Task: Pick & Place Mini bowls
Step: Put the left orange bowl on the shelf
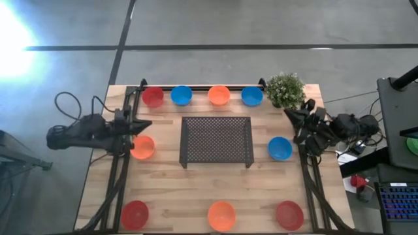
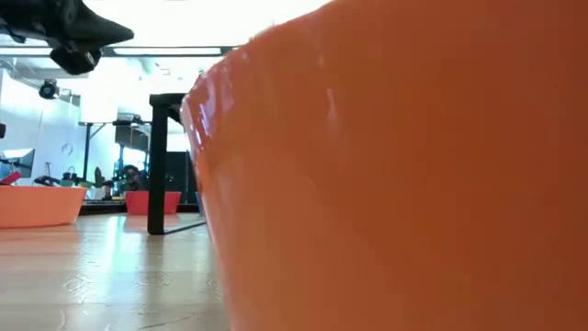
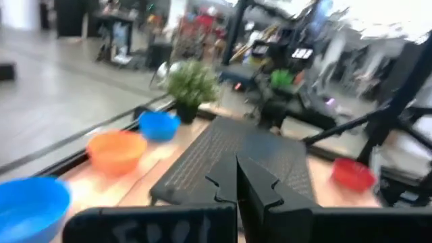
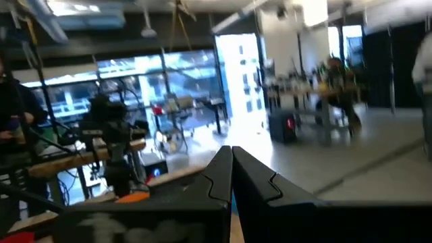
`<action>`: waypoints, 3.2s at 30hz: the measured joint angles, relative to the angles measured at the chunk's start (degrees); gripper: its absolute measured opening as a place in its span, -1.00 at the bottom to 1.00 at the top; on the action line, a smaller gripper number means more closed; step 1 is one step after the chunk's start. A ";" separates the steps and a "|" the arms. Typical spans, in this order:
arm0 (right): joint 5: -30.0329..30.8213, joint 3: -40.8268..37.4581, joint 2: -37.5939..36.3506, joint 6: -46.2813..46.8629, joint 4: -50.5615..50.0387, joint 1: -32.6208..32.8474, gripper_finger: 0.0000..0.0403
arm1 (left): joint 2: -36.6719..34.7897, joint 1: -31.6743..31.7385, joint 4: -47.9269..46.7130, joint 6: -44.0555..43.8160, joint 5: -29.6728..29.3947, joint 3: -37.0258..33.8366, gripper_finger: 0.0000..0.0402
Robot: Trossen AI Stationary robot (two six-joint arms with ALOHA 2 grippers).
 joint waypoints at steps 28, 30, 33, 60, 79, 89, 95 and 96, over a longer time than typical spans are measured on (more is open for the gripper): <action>-1.40 25.29 25.77 24.57 -22.79 0.03 -0.96 | 5.38 -0.02 -2.06 -5.99 -9.85 5.66 -1.00; -2.84 26.89 27.26 29.07 -25.82 0.03 -0.96 | 6.29 -0.02 -4.20 -11.21 -9.83 5.66 -1.00; -4.26 29.52 29.41 33.83 -28.88 0.05 -0.96 | 7.85 -0.02 -8.27 -19.25 -8.66 5.66 -1.00; -9.72 47.92 37.29 28.50 -44.04 0.03 -0.96 | 22.18 0.00 -32.02 -52.81 14.66 5.66 -1.00; -21.03 50.23 37.29 26.59 -44.06 0.03 -0.96 | 29.49 0.00 -32.94 -61.24 15.26 5.68 -0.60; -21.03 50.23 37.29 23.30 -44.06 0.03 -0.96 | 37.23 0.00 -32.93 -60.20 15.63 5.67 -0.55; -21.03 50.21 37.13 23.16 -44.02 0.03 -0.96 | 41.22 0.00 -31.85 -60.26 15.66 5.61 -0.55; -21.03 50.21 37.03 23.16 -44.04 0.03 -0.96 | 41.84 0.00 -31.83 -60.26 15.66 5.59 -0.55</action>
